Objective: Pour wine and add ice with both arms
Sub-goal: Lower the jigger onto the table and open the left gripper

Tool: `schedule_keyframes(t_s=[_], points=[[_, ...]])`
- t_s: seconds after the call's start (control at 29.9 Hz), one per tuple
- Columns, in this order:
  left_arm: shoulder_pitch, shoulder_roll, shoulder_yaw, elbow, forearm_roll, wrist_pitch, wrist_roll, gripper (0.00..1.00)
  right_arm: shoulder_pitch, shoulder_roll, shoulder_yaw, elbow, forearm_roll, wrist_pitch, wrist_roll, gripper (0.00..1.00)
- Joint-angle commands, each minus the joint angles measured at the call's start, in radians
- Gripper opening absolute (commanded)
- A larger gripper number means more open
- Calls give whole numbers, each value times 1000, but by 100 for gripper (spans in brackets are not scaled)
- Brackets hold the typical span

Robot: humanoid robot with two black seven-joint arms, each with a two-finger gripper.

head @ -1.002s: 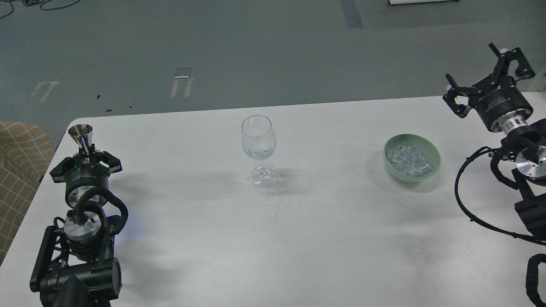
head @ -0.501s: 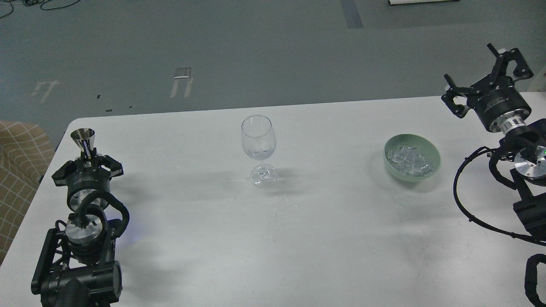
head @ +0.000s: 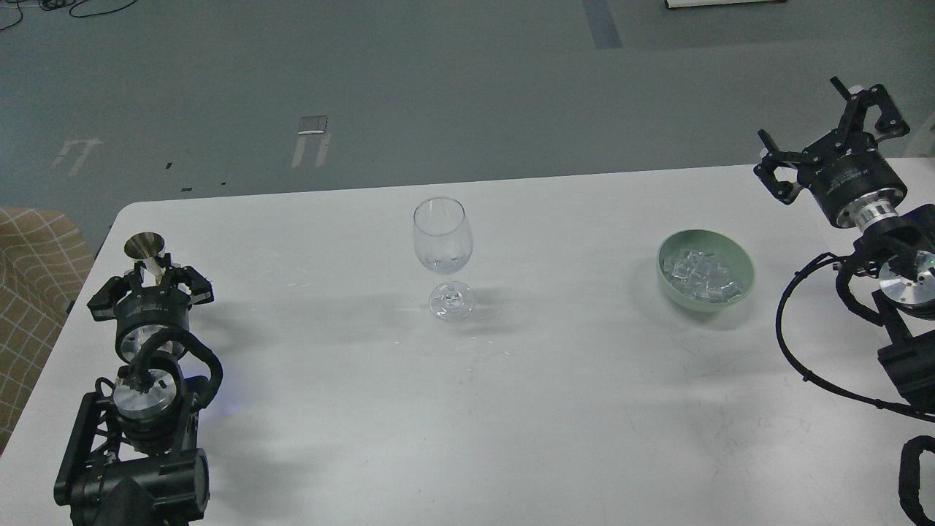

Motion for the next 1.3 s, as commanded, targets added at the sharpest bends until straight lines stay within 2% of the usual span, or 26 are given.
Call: schedule_keyframes(t_s=[0.0, 0.94, 1.1, 1.27], points=[[-3, 0, 0, 2, 1, -1, 0, 41, 1, 2, 0, 1, 0, 0, -1, 100], [22, 0, 5, -12, 4, -4, 0, 60, 3, 11, 2, -5, 3, -1, 0, 100], [22, 0, 6, -16, 4, -14, 0, 74, 3, 9, 0, -6, 5, -1, 0, 100], [23, 0, 6, -47, 2, -18, 8, 96, 3, 14, 2, -6, 5, -1, 2, 100]])
